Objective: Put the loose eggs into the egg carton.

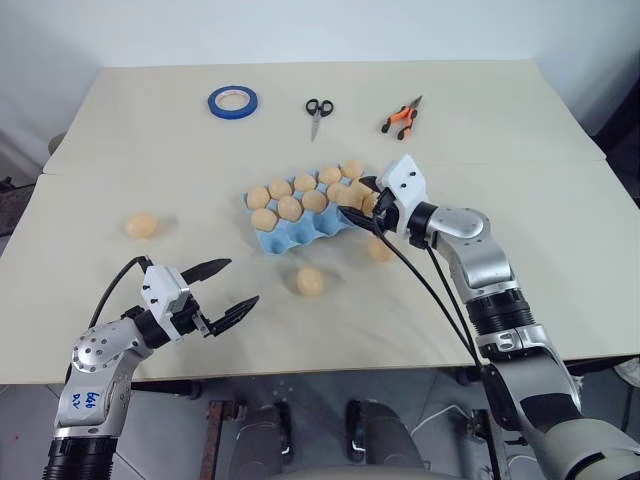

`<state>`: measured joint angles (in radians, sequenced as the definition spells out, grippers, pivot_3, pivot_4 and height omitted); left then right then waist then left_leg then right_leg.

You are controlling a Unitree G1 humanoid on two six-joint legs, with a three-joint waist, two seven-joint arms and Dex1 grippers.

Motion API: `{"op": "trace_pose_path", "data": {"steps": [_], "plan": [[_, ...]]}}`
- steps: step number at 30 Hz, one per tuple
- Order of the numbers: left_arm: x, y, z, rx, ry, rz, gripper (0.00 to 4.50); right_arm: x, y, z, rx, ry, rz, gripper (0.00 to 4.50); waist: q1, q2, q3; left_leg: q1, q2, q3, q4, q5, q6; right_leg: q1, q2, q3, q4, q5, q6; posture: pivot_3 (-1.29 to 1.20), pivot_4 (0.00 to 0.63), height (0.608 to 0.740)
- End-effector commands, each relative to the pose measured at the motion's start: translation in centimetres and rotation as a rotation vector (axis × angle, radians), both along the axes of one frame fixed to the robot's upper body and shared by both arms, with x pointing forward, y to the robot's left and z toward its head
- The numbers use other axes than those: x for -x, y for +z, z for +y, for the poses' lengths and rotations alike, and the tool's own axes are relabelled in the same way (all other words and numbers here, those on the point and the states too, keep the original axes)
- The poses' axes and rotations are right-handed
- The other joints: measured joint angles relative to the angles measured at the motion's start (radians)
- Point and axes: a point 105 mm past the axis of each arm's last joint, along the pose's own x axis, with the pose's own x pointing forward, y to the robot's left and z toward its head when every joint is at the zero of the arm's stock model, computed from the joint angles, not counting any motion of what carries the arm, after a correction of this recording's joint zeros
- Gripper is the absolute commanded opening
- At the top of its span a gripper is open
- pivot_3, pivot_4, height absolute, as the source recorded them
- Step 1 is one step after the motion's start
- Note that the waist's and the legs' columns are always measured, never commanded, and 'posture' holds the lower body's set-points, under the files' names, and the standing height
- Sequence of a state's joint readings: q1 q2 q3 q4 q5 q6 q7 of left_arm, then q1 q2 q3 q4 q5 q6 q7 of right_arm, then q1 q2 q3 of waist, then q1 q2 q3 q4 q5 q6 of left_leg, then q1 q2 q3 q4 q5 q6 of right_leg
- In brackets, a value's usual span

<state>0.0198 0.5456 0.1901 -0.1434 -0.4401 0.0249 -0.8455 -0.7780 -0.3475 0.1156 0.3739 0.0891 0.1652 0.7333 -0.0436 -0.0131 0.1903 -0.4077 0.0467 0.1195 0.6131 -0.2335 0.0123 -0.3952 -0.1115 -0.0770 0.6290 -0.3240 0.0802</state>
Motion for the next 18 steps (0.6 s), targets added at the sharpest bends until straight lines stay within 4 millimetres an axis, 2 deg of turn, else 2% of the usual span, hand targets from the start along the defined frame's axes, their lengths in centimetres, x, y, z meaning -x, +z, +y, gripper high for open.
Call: {"op": "trace_pose_path", "data": {"steps": [1, 6, 8, 9, 11, 15, 18], "plan": [[0.4, 1.1, 0.1, 0.024, 0.003, -0.036, 4.50, 1.0, 2.3, -0.5, -0.026, 0.035, -0.061, 4.46, 0.000, 0.000, 0.000, 0.000, 0.000, 0.000, 0.000, 0.000, 0.000, 0.000, 0.000, 0.000, 0.000, 0.000, 0.000, 0.00, 0.150, 0.740], [0.2, 1.2, -0.4, 0.020, -0.020, -0.035, 4.50, 3.6, 2.3, -2.4, -0.033, 0.094, -0.082, 4.46, 0.002, 0.000, 0.000, 0.000, 0.000, 0.000, 0.000, -0.001, 0.000, 0.000, 0.000, 0.000, 0.000, 0.000, 0.000, 0.00, 0.150, 0.740], [-0.1, 1.4, -0.9, 0.020, -0.043, -0.042, 4.50, 5.8, 1.3, -4.7, -0.062, 0.139, -0.079, 4.46, 0.017, 0.000, 0.000, 0.000, 0.000, 0.000, 0.000, -0.002, -0.002, 0.000, 0.000, 0.000, -0.001, 0.000, 0.000, 0.00, 0.150, 0.740], [-0.3, 1.4, -1.1, 0.018, -0.061, -0.040, 4.50, 6.8, 0.0, -6.4, 0.009, 0.126, -0.082, 4.46, 0.022, -0.001, 0.000, 0.000, 0.000, 0.000, 0.000, -0.002, -0.002, 0.001, 0.000, -0.001, -0.002, 0.000, 0.000, 0.00, 0.150, 0.740], [-0.5, 1.2, -1.3, 0.011, -0.084, -0.033, 4.50, 8.2, -2.1, -8.1, 0.123, 0.128, -0.075, 4.46, 0.036, -0.001, 0.000, 0.000, -0.001, 0.000, 0.000, -0.003, 0.000, 0.002, 0.000, -0.002, -0.003, 0.000, 0.000, 0.00, 0.150, 0.740], [-0.7, 0.6, -2.1, -0.022, -0.154, -0.012, 4.50, 10.3, -3.4, -10.6, 0.032, 0.105, -0.023, 4.46, 0.030, -0.001, 0.000, 0.003, 0.000, 0.008, 0.001, -0.004, 0.003, 0.002, 0.001, -0.003, -0.003, 0.001, 0.002, 0.00, 0.150, 0.740], [-1.0, 0.7, -2.3, -0.021, -0.180, -0.008, 4.50, 11.4, -4.3, -13.2, -0.031, 0.011, 0.003, 4.46, 0.024, -0.001, 0.000, 0.004, 0.001, 0.007, 0.002, -0.004, 0.001, 0.002, 0.002, -0.003, -0.002, 0.001, 0.002, 0.00, 0.150, 0.740]]}}
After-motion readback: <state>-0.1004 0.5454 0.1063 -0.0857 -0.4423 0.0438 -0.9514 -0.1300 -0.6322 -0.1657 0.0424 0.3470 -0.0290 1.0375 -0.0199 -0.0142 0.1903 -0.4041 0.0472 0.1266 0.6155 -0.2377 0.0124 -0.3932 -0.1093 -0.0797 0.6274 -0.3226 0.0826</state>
